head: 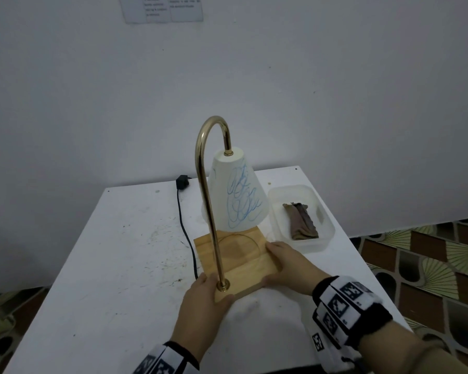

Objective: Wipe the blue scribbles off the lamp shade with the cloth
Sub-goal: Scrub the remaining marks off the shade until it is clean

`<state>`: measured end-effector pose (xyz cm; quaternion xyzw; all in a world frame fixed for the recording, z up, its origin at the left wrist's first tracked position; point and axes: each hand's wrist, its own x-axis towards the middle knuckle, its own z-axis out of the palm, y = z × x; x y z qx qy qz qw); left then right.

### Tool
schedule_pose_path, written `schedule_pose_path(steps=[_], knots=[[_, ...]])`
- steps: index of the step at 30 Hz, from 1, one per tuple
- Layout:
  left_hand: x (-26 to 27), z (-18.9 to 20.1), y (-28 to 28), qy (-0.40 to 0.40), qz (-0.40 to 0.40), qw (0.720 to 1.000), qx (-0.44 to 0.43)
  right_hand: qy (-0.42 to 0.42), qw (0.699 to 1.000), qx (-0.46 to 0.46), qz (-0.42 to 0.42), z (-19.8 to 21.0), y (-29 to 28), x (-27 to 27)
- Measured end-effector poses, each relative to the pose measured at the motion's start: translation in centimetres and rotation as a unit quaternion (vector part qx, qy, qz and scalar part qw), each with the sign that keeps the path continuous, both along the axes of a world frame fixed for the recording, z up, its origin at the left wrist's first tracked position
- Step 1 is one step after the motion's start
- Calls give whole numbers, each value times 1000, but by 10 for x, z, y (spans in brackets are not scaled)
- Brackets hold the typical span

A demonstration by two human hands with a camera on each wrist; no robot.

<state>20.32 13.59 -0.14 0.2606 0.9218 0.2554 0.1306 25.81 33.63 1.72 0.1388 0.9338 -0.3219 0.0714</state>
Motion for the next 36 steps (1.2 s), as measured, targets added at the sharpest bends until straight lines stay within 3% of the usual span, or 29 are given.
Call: schedule_pose_path(steps=[2, 4, 6, 8, 10, 12, 14, 17, 20, 24, 28, 31, 33, 36], knots=[[-3, 5, -5, -2, -19, 1000, 9, 20, 1000, 9, -3, -1, -1, 2], [-7, 13, -13, -20, -16, 999, 34, 97, 994, -13, -57, 5, 4, 2], [-19, 16, -20, -32, 9, 997, 72, 203, 968, -12, -146, 15, 20, -4], [-32, 17, -24, -33, 32, 991, 125, 251, 945, 21, -207, 21, 42, -15], [-44, 15, -23, -33, 29, 986, 159, 220, 950, 70, -210, 17, 66, -31], [-59, 10, -16, -25, -9, 986, 167, 128, 968, 120, -178, 2, 84, -50], [-77, -2, -8, -27, -55, 987, 147, 47, 973, 161, -158, -9, 96, -64], [-104, -27, 1, -53, -102, 988, 105, -10, 974, 180, -137, -15, 101, -75], [-119, -37, 5, -78, -141, 980, 117, -42, 975, 183, -115, -21, 100, -79], [-132, -48, 3, 3, -206, 977, 60, -35, 973, 190, -127, -22, 97, -79], [-134, -46, -9, -9, -228, 973, 17, 65, 976, 99, -183, -1, 97, -69], [-126, -41, -16, -19, -224, 974, -29, 183, 958, -1, -222, 26, 87, -49], [-118, -37, -19, -23, -220, 974, -45, 248, 928, -125, -247, 43, 74, -32], [-106, -32, -23, -38, -210, 975, -60, 315, 856, -308, -269, 58, 53, -7]])
